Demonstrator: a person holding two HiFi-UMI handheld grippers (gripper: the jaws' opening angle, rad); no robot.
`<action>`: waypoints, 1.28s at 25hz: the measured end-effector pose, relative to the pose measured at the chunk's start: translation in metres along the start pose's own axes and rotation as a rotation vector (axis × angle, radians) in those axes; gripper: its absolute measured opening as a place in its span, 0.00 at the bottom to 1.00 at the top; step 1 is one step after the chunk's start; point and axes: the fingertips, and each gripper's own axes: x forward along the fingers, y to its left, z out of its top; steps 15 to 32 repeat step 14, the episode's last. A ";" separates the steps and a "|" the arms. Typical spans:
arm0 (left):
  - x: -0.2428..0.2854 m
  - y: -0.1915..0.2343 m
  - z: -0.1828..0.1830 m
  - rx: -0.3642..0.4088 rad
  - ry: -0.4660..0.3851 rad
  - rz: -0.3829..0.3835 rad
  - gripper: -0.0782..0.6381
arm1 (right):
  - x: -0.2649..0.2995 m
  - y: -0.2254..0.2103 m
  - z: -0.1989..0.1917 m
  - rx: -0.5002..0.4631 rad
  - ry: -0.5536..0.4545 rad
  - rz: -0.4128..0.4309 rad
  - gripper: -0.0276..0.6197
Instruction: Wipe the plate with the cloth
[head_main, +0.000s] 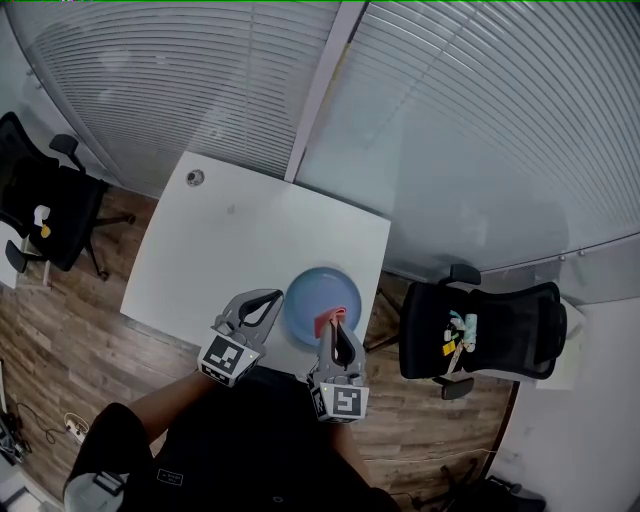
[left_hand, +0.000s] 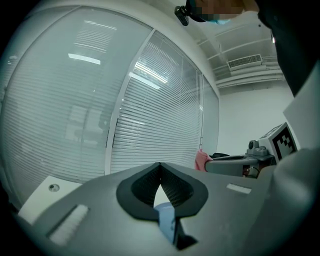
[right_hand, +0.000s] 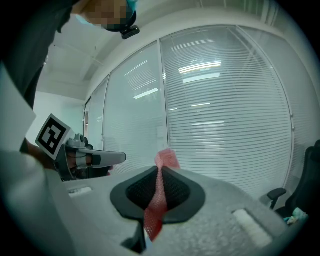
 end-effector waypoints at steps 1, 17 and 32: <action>0.000 0.000 -0.002 0.005 -0.002 0.000 0.11 | 0.000 0.000 -0.001 0.000 0.000 0.003 0.08; 0.003 -0.002 0.002 -0.025 -0.007 -0.007 0.11 | 0.001 0.000 0.006 -0.011 -0.013 0.003 0.08; 0.003 -0.002 0.002 -0.025 -0.007 -0.007 0.11 | 0.001 0.000 0.006 -0.011 -0.013 0.003 0.08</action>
